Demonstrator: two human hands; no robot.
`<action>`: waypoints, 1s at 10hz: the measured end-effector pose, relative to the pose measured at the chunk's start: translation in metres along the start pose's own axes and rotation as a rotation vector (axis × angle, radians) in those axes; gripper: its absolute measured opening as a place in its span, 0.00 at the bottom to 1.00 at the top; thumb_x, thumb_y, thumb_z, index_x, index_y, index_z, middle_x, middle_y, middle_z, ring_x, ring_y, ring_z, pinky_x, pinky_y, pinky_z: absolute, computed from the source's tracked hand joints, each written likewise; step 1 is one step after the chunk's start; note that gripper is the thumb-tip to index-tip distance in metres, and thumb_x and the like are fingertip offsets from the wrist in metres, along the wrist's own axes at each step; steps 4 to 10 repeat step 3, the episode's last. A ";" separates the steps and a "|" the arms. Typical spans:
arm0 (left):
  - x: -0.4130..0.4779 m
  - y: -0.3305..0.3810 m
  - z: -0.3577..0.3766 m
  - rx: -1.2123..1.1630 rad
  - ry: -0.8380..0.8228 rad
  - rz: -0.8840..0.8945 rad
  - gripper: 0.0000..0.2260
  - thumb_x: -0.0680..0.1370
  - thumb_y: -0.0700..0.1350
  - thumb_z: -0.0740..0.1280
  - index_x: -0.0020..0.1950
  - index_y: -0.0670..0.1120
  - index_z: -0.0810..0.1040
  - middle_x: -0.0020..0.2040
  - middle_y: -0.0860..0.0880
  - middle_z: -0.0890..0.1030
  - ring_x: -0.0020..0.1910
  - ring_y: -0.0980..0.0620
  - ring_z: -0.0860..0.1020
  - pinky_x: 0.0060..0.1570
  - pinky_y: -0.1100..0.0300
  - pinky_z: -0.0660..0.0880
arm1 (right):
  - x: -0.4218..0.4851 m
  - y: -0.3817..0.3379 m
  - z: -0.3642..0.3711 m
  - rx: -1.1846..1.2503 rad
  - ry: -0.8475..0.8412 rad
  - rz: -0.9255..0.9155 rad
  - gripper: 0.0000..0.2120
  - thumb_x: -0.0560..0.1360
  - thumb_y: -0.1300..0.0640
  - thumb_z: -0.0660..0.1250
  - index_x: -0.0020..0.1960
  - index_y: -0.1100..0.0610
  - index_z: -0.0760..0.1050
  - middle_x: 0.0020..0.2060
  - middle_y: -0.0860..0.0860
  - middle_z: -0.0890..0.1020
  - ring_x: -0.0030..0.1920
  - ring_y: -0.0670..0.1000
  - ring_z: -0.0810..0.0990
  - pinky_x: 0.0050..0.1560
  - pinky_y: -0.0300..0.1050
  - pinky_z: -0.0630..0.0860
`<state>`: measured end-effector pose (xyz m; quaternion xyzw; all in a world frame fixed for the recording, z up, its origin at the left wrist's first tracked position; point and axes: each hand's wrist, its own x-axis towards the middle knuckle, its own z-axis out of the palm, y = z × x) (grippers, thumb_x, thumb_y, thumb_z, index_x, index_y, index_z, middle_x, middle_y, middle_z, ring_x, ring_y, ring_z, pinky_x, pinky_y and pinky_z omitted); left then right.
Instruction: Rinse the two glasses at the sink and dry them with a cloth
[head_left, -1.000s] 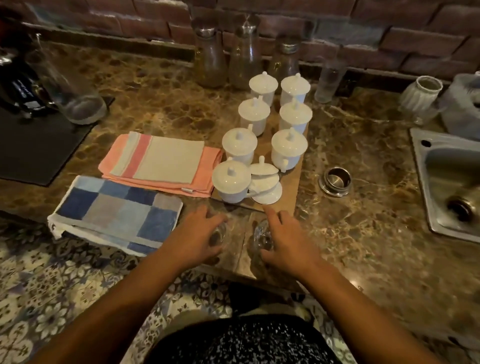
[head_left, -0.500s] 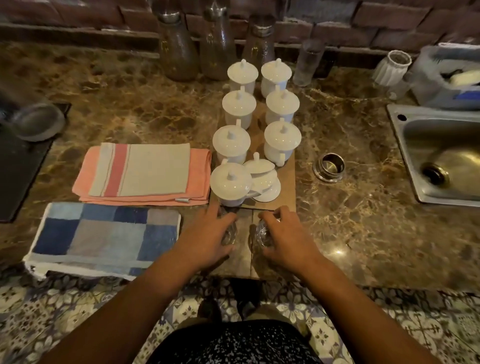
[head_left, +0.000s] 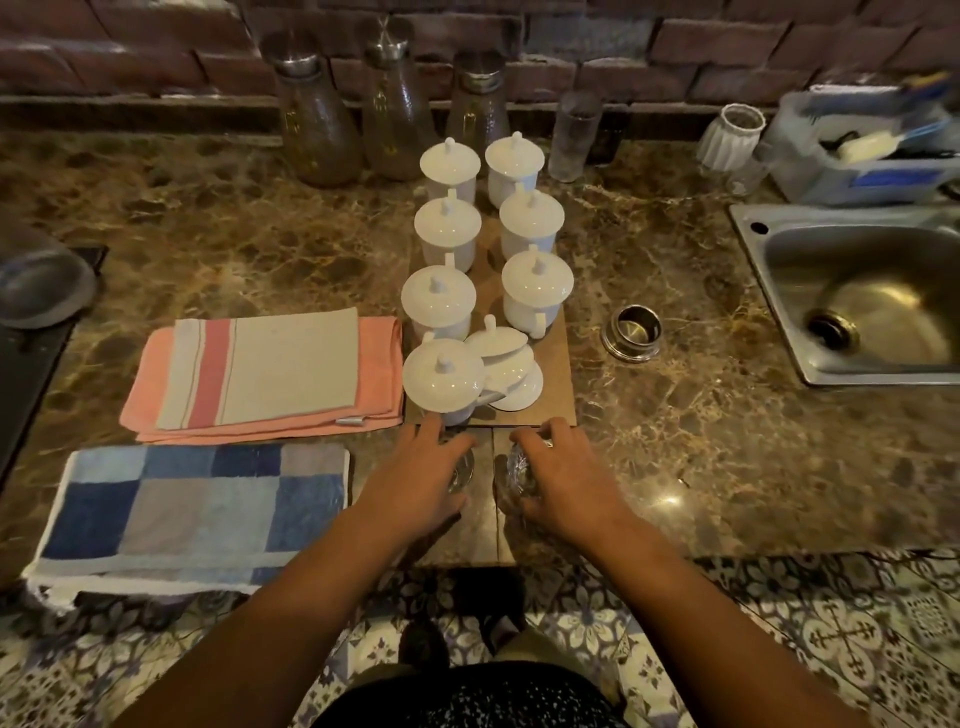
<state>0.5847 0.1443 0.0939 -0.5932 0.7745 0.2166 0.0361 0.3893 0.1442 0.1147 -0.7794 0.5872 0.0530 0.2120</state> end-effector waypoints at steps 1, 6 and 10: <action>-0.001 0.000 0.001 -0.004 -0.009 -0.010 0.31 0.74 0.55 0.73 0.75 0.55 0.66 0.73 0.45 0.62 0.71 0.42 0.64 0.66 0.48 0.72 | -0.001 -0.002 0.001 0.015 -0.003 0.014 0.38 0.72 0.50 0.74 0.77 0.50 0.60 0.69 0.56 0.66 0.70 0.58 0.66 0.65 0.52 0.73; -0.015 -0.001 0.006 -0.083 0.076 -0.055 0.37 0.75 0.55 0.73 0.79 0.57 0.59 0.79 0.44 0.54 0.78 0.42 0.57 0.73 0.47 0.66 | -0.013 -0.003 0.002 0.183 0.015 0.065 0.45 0.73 0.49 0.75 0.81 0.48 0.52 0.78 0.55 0.57 0.78 0.57 0.59 0.74 0.52 0.67; -0.015 -0.001 0.006 -0.083 0.076 -0.055 0.37 0.75 0.55 0.73 0.79 0.57 0.59 0.79 0.44 0.54 0.78 0.42 0.57 0.73 0.47 0.66 | -0.013 -0.003 0.002 0.183 0.015 0.065 0.45 0.73 0.49 0.75 0.81 0.48 0.52 0.78 0.55 0.57 0.78 0.57 0.59 0.74 0.52 0.67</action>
